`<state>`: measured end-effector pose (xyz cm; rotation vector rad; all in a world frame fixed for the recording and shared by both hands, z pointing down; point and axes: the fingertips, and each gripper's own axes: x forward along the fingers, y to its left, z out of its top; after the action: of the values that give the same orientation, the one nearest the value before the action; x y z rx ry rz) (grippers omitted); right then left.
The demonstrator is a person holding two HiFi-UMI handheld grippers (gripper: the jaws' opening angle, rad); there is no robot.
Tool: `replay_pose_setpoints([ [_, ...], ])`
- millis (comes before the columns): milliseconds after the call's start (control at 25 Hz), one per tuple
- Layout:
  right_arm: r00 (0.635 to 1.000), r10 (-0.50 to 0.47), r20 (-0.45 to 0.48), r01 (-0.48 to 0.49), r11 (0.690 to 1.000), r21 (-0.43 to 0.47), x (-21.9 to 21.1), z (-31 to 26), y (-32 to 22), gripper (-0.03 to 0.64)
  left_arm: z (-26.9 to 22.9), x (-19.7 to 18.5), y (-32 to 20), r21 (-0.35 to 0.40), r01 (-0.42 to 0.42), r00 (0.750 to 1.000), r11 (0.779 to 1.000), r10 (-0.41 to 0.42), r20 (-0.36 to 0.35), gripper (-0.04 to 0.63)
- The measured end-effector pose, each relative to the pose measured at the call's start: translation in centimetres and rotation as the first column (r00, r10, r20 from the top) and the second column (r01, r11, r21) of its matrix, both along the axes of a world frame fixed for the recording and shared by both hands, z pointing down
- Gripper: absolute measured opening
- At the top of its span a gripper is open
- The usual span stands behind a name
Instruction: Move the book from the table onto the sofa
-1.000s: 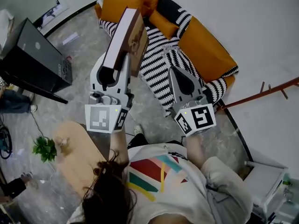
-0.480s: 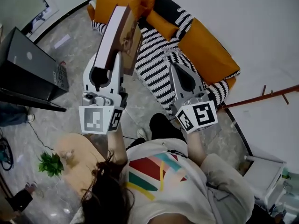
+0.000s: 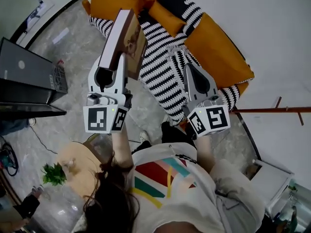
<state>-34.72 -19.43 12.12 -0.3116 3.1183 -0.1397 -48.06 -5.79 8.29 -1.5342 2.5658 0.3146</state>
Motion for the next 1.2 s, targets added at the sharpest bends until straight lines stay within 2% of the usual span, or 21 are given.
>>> replay_pose_setpoints([
  [240,0.996,0.09,-0.001,-0.09,0.995,-0.04,0.6,1.3,-10.8,0.011,1.8,0.9,-11.7,-0.049,-0.13,0.991,0.99,0.129,-0.018,0.149],
  [440,0.993,0.12,0.007,-0.12,0.991,-0.056,2.2,2.6,-16.8,0.011,4.0,2.2,-19.7,-0.067,-0.221,0.975,0.973,0.217,-0.056,0.149],
  [520,0.988,0.152,0.013,-0.151,0.986,-0.07,3.4,3.2,-19.1,0.011,5.0,3.2,-22.7,-0.086,-0.272,0.962,0.958,0.267,-0.064,0.149],
  [600,0.981,0.194,0.014,-0.192,0.977,-0.091,4.4,3.8,-21.4,0.011,6.0,4.4,-25.7,-0.136,-0.346,0.938,0.928,0.343,-0.044,0.148],
  [680,0.973,0.231,0.002,-0.23,0.967,-0.108,5.2,4.5,-23.0,0.011,7.1,5.5,-28.3,-0.177,-0.435,0.9,0.883,0.435,-0.04,0.149],
  [840,0.953,0.302,-0.026,-0.303,0.945,-0.123,6.5,5.6,-25.6,0.011,9.3,7.3,-32.4,-0.174,-0.601,0.798,0.78,0.596,-0.085,0.149],
  [920,0.942,0.334,-0.031,-0.335,0.934,-0.12,6.7,5.8,-26.8,0.011,10.8,8.1,-34.3,-0.178,-0.693,0.72,0.699,0.685,-0.113,0.149],
  [1000,0.93,0.364,-0.047,-0.367,0.923,-0.117,6.8,6.4,-27.8,0.011,12.8,8.8,-35.8,-0.173,-0.783,0.621,0.598,0.766,-0.163,0.149],
  [1040,0.923,0.379,-0.063,-0.384,0.916,-0.119,7.0,6.9,-28.2,0.011,13.8,9.0,-36.5,-0.175,-0.814,0.58,0.554,0.792,-0.189,0.149],
  [1080,0.915,0.395,-0.08,-0.402,0.907,-0.123,7.3,7.3,-28.6,0.011,14.5,9.2,-37.2,-0.186,-0.833,0.552,0.521,0.808,-0.206,0.149],
  [1200,0.885,0.451,-0.117,-0.464,0.872,-0.152,8.7,8.7,-29.6,0.011,16.3,9.7,-39.6,-0.243,-0.858,0.502,0.451,0.836,-0.222,0.148],
])
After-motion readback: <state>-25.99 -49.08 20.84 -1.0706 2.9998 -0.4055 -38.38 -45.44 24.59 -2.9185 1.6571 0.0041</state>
